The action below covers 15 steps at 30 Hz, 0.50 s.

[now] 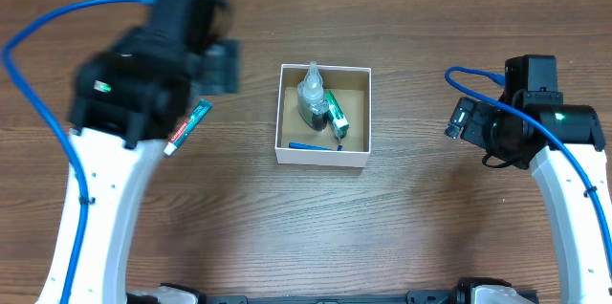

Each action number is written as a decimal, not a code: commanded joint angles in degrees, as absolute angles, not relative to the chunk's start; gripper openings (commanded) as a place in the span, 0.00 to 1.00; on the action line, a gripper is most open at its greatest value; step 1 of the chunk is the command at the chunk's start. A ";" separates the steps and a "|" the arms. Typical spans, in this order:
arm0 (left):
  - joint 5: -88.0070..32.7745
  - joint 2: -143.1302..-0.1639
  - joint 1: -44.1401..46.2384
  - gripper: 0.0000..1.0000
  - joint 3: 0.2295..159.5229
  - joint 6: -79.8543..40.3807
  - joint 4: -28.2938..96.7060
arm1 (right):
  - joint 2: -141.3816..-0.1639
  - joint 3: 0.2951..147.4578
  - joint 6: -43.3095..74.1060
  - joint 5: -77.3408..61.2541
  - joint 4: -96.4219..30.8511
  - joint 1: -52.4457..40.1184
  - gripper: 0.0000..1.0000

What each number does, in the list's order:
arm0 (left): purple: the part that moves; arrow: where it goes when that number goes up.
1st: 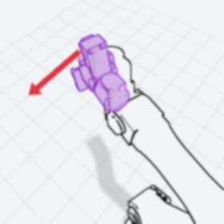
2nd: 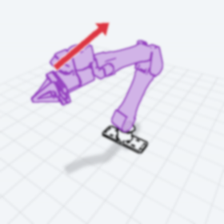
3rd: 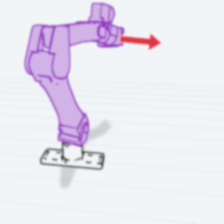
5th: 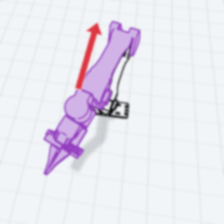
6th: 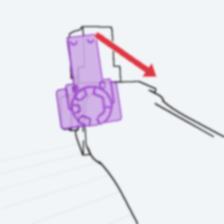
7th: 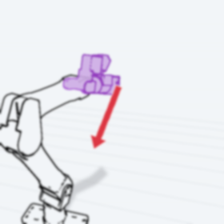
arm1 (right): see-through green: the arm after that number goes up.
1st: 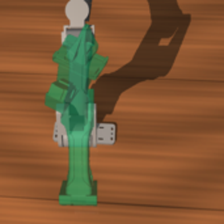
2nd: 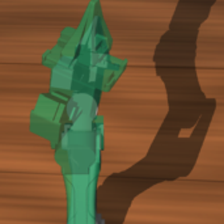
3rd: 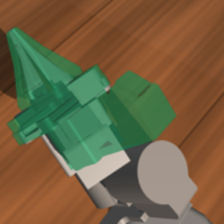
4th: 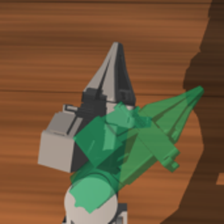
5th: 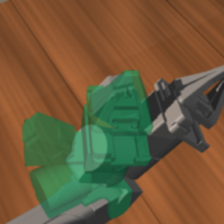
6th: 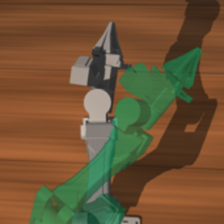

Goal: Pack container
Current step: 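Lower the blue razor into the box and release it, then grasp the teal toothpaste tube with the left gripper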

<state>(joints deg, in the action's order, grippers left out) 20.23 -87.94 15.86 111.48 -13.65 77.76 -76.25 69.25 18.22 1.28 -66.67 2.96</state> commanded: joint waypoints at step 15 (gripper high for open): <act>1.17 -123.96 -3.64 0.98 89.71 6.85 61.78 | -75.59 69.17 17.91 0.95 -66.48 3.03 1.00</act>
<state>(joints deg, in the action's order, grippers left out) 2.74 -122.13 -5.10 89.91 5.17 62.83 -76.25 69.21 18.15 1.28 -66.85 2.96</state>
